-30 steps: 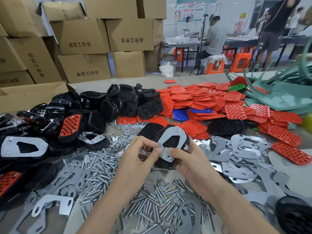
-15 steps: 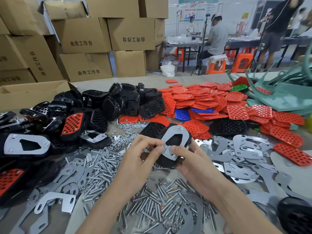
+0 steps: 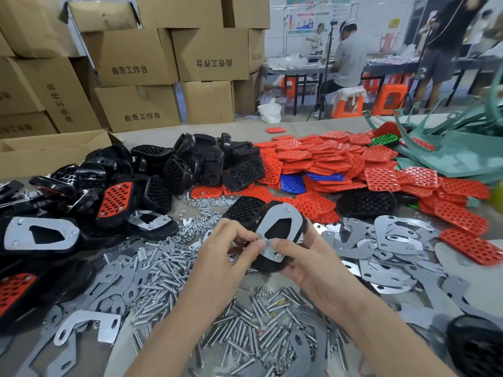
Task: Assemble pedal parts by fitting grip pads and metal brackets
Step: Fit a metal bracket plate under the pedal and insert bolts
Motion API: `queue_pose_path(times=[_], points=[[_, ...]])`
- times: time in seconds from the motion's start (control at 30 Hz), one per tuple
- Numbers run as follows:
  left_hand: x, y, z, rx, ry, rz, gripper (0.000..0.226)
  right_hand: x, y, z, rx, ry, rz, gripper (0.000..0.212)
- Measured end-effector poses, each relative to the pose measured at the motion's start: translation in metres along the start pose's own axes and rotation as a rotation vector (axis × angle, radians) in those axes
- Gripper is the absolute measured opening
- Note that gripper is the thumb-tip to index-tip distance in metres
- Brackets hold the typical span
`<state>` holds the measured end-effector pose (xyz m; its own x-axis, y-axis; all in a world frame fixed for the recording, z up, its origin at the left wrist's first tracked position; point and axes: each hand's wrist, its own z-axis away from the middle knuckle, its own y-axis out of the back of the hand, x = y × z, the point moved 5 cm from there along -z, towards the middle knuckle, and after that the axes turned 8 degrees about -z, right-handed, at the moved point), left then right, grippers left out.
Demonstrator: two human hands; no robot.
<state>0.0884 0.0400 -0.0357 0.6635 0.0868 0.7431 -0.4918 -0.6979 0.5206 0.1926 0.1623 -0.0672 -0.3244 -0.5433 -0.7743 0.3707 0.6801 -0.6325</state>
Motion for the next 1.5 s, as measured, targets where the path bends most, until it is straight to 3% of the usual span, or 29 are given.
queue_pose_path(times=[0.33,0.5,0.83,1.07,1.23,1.37,1.5], points=[[-0.001,0.001,0.000,-0.030,0.006,0.012,0.004,-0.003,-0.002,0.003,0.023,0.030,0.035,0.043],[0.000,0.002,0.000,0.036,-0.002,-0.052,0.012,-0.004,-0.004,0.005,0.046,0.087,0.080,0.045],[-0.001,0.001,-0.001,0.068,0.081,0.048,0.023,-0.005,-0.009,0.006,0.065,0.176,0.190,0.044],[0.006,0.004,0.000,0.064,-0.033,-0.025,0.011,-0.007,-0.008,0.007,0.076,0.170,0.142,0.046],[0.008,0.002,0.002,0.010,-0.079,-0.057,0.021,-0.009,-0.006,0.006,0.100,0.150,0.085,0.046],[0.008,0.001,0.003,0.005,-0.061,-0.046,0.029,-0.009,-0.006,0.004,0.095,0.142,0.034,0.046],[0.008,0.001,0.002,0.037,-0.011,-0.015,0.017,-0.007,-0.008,0.005,0.075,0.129,0.034,0.045]])
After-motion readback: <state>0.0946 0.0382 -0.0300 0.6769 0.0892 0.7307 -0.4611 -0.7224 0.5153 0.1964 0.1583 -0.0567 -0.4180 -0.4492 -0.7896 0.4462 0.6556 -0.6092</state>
